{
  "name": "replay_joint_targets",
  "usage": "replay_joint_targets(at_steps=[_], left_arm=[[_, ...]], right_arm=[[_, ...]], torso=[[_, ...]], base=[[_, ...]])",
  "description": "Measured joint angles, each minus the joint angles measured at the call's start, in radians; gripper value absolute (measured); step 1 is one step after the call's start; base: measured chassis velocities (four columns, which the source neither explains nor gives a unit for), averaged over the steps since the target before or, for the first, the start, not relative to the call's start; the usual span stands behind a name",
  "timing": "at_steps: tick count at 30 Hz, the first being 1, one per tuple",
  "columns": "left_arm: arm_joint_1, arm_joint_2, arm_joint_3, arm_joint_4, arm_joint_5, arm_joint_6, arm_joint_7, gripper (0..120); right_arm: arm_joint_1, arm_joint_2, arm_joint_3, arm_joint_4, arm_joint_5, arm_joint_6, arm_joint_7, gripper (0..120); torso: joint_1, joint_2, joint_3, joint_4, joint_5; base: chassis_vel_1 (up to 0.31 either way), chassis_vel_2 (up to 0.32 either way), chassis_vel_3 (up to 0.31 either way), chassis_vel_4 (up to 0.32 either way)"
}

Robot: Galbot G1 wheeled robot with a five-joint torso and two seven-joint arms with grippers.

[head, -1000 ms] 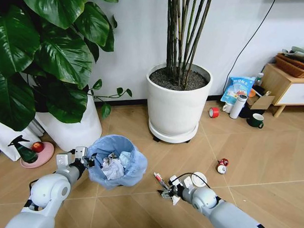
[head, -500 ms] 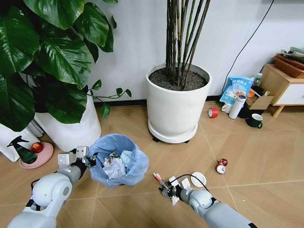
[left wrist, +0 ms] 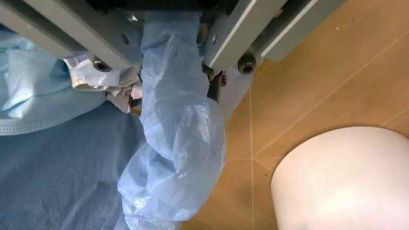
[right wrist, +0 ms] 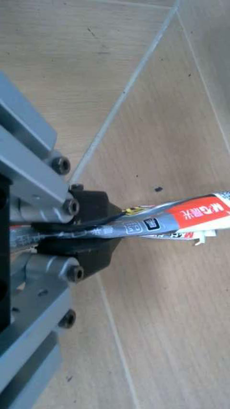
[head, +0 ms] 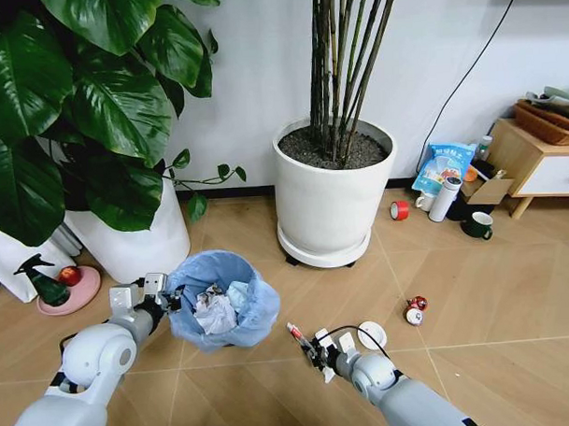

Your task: Pick up the trash bin and place the garbage on the floor into it.

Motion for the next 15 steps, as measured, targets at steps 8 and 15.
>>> replay_joint_targets(at_steps=[8,15], left_arm=[[-0.004,0.001,0.004,-0.001,0.000,0.000,0.000,0],[-0.015,0.004,0.031,0.008,-0.005,0.009,-0.001,0]], right_arm=[[-0.017,-0.005,0.120,0.143,-0.004,0.010,0.045,0],[0.012,0.003,0.236,0.287,0.005,0.067,0.084,0]], torso=[[0.000,0.000,0.000,-0.0003,-0.0004],[0.000,0.000,0.000,-0.0002,-0.0007]], base=[[0.000,0.000,0.000,0.000],[0.000,0.000,0.000,0.000]])
